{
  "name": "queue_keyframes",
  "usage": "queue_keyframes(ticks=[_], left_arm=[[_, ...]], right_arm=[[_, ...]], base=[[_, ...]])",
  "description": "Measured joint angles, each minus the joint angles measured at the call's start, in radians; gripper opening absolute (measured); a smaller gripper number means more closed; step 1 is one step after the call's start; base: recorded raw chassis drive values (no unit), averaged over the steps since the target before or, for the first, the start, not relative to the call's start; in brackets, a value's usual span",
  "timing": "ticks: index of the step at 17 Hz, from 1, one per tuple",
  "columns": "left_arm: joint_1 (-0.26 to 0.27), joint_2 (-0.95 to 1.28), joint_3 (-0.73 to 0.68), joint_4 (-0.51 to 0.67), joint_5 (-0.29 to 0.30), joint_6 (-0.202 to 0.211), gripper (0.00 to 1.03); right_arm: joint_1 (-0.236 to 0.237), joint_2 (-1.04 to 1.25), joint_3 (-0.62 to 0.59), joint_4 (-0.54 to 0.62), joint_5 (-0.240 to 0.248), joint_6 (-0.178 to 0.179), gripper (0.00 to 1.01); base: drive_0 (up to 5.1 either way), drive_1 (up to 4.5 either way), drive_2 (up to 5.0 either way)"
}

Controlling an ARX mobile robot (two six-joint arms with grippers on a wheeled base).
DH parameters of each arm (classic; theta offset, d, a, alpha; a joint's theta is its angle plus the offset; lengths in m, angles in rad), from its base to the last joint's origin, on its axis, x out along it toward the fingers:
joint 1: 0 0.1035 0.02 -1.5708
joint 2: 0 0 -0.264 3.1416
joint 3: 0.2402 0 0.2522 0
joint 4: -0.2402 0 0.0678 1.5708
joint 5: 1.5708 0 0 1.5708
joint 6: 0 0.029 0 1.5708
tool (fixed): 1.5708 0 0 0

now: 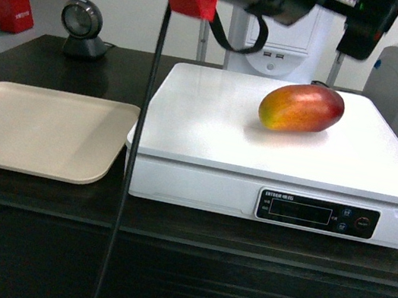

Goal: Place dark red mango on scale at checkout

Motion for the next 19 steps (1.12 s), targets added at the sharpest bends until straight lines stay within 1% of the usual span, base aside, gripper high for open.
queue_keyframes(ticks=[1, 2, 3, 6, 8, 9, 10, 11, 13, 14, 16, 19], left_arm=[[0.006, -0.056, -0.041, 0.065, -0.004, -0.02, 0.98], [0.027, -0.119, -0.094, 0.132, -0.032, -0.045, 0.98], [0.056, -0.166, -0.14, 0.174, -0.042, -0.06, 0.98], [0.147, -0.301, -0.246, 0.257, -0.066, -0.097, 0.98], [0.195, -0.386, -0.301, 0.289, -0.089, -0.118, 0.98], [0.19, -0.454, -0.331, 0.142, -0.295, -0.137, 0.87], [0.201, -0.535, -0.462, 0.153, -0.456, -0.142, 0.75], [0.228, -0.607, -0.6, 0.209, -0.515, -0.148, 0.62], [0.295, -0.723, -0.821, 0.304, -0.502, -0.155, 0.38], [0.314, -0.777, -0.924, 0.339, -0.48, -0.156, 0.26], [0.34, -0.869, -1.086, 0.393, -0.43, -0.159, 0.01], [0.395, -0.998, -1.257, 0.425, -0.394, -0.158, 0.02]], right_arm=[[0.0, 0.0, 0.0, 0.0, 0.0, 0.0, 0.98], [0.0, 0.0, 0.0, 0.0, 0.0, 0.0, 0.98], [0.0, 0.0, 0.0, 0.0, 0.0, 0.0, 0.98], [0.0, 0.0, 0.0, 0.0, 0.0, 0.0, 0.98], [0.0, 0.0, 0.0, 0.0, 0.0, 0.0, 0.98], [0.0, 0.0, 0.0, 0.0, 0.0, 0.0, 0.98], [0.0, 0.0, 0.0, 0.0, 0.0, 0.0, 0.98], [0.0, 0.0, 0.0, 0.0, 0.0, 0.0, 0.98], [0.0, 0.0, 0.0, 0.0, 0.0, 0.0, 0.98], [0.0, 0.0, 0.0, 0.0, 0.0, 0.0, 0.98], [0.0, 0.0, 0.0, 0.0, 0.0, 0.0, 0.98], [0.0, 0.0, 0.0, 0.0, 0.0, 0.0, 0.98]], base=[[0.0, 0.0, 0.0], [0.0, 0.0, 0.0], [0.0, 0.0, 0.0], [0.0, 0.0, 0.0], [0.0, 0.0, 0.0], [0.0, 0.0, 0.0], [0.0, 0.0, 0.0], [0.0, 0.0, 0.0], [0.0, 0.0, 0.0], [0.0, 0.0, 0.0], [0.0, 0.0, 0.0], [0.0, 0.0, 0.0]])
